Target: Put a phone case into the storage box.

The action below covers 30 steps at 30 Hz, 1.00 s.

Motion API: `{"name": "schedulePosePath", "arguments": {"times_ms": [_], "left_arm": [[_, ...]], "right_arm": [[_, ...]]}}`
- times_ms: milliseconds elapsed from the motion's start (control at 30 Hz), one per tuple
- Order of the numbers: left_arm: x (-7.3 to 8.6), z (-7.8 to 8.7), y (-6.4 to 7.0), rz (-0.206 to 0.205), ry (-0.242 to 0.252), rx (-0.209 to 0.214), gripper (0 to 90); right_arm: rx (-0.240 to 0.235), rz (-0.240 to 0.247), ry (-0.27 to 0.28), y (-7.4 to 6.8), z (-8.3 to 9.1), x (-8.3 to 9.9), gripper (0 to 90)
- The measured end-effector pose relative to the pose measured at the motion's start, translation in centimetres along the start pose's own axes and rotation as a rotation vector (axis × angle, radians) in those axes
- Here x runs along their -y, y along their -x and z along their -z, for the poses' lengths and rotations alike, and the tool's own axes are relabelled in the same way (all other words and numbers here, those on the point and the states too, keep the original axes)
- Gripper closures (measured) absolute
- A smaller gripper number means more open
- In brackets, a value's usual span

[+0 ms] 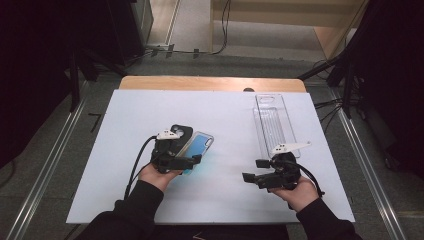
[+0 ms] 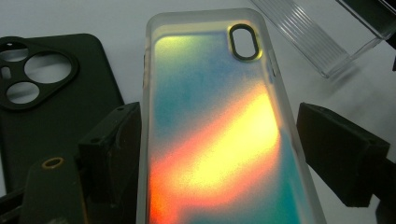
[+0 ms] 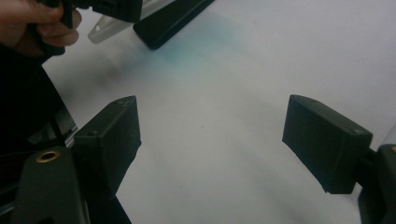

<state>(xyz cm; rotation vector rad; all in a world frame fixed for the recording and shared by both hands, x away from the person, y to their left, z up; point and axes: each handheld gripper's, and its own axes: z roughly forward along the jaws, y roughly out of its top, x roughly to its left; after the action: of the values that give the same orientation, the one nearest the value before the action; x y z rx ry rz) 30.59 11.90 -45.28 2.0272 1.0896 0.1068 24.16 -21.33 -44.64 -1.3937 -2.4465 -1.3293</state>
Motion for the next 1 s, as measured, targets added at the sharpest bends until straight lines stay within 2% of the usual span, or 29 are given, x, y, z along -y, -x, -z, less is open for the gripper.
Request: {"name": "schedulePosePath", "arguments": {"times_ms": [100,367,633,1000], "left_arm": [[0.2,-0.2,0.4,-0.007,0.022,-0.010,16.7],[0.8,-0.8,1.2,0.009,0.083,-0.018,16.8],[1.1,-0.9,1.7,-0.005,0.135,-0.036,16.7],[2.1,-1.7,2.7,-0.038,0.186,-0.028,16.7]], "right_arm": [[-0.002,-0.014,0.014,-0.2,-0.1,-0.5,17.8],[-0.005,-0.017,0.031,-0.9,-1.0,-2.0,18.0],[-0.015,-0.024,0.053,-1.0,-1.9,-3.5,18.9],[-0.019,-0.047,0.081,-1.0,-3.0,-5.3,19.3]]}}
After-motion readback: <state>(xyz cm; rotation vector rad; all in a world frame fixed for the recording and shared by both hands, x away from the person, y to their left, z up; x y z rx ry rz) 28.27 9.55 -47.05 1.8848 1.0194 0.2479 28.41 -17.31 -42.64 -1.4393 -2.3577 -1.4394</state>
